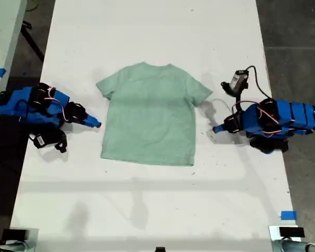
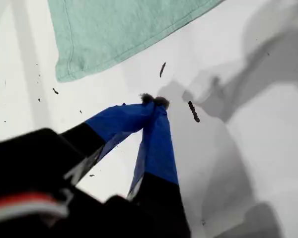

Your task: Fold t-shirt

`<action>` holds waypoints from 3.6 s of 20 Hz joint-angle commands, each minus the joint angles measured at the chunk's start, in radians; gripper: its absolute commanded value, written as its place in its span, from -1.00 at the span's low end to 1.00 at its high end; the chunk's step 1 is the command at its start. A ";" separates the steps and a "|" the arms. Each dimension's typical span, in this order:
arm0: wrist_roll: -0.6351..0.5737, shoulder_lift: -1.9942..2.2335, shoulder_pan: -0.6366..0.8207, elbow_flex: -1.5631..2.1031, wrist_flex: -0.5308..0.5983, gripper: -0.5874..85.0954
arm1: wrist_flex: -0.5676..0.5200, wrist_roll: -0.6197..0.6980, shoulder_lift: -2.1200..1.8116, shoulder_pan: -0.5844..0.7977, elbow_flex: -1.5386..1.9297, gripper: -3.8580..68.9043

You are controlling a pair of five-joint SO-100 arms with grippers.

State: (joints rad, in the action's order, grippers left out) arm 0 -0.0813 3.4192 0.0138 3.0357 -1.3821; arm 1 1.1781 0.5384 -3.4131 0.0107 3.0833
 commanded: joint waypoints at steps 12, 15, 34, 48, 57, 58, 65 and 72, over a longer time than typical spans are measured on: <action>0.066 0.005 0.094 -0.011 0.044 -0.69 | 0.003 0.014 -0.006 0.264 -0.008 -0.92; 0.069 0.005 0.100 -0.011 0.003 -0.68 | 0.003 0.012 -0.006 0.307 -0.008 -0.92; 0.166 -0.063 0.212 -0.255 -0.003 -0.98 | -0.103 -0.646 0.006 0.265 -0.212 -0.86; -0.112 -0.658 0.431 -0.772 -0.094 -0.80 | 0.201 -0.348 0.899 0.385 -1.046 -0.85; -0.350 -0.992 0.675 -1.098 -0.227 -0.37 | 0.414 -0.161 1.143 0.577 -1.338 -0.33; -0.383 -1.012 0.710 -1.114 -0.230 -0.32 | 0.414 -0.150 1.166 0.591 -1.338 -0.08; -0.535 -1.114 0.842 -1.095 -0.189 -0.18 | 0.239 -0.003 1.284 0.719 -1.181 0.16; -0.578 -1.241 0.876 -0.994 -0.014 -0.17 | -0.072 0.098 1.457 0.825 -0.992 0.16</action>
State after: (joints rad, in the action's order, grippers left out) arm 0 -0.6504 2.1982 0.8728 2.0448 -1.4450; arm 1 1.1873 0.6121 -1.9880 0.8176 2.0985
